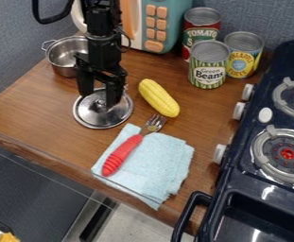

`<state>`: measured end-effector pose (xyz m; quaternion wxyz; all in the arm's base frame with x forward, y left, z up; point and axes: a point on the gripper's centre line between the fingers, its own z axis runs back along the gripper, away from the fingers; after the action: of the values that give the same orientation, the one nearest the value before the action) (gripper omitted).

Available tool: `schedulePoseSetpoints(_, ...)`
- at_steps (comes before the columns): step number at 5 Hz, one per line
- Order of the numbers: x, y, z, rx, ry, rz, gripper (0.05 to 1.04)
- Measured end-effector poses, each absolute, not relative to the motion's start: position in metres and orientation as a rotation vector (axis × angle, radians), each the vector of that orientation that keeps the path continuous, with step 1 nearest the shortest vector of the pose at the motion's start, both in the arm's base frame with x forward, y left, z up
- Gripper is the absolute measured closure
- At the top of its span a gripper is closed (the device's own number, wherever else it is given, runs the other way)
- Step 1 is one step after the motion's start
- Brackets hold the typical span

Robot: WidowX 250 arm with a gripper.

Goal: Moved the pot lid to the centre of the table

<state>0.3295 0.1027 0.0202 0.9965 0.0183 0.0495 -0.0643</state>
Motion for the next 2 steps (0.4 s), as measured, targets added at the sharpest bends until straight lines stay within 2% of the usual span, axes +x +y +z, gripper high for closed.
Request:
schedulePoseSetpoints(1, 0.323, 0.105, 0.035, 0.057, -0.007, -0.196, 0.079)
schedulePoseSetpoints(2, 0.312, 0.112, 0.065, 0.092, -0.137, -0.202, 0.083)
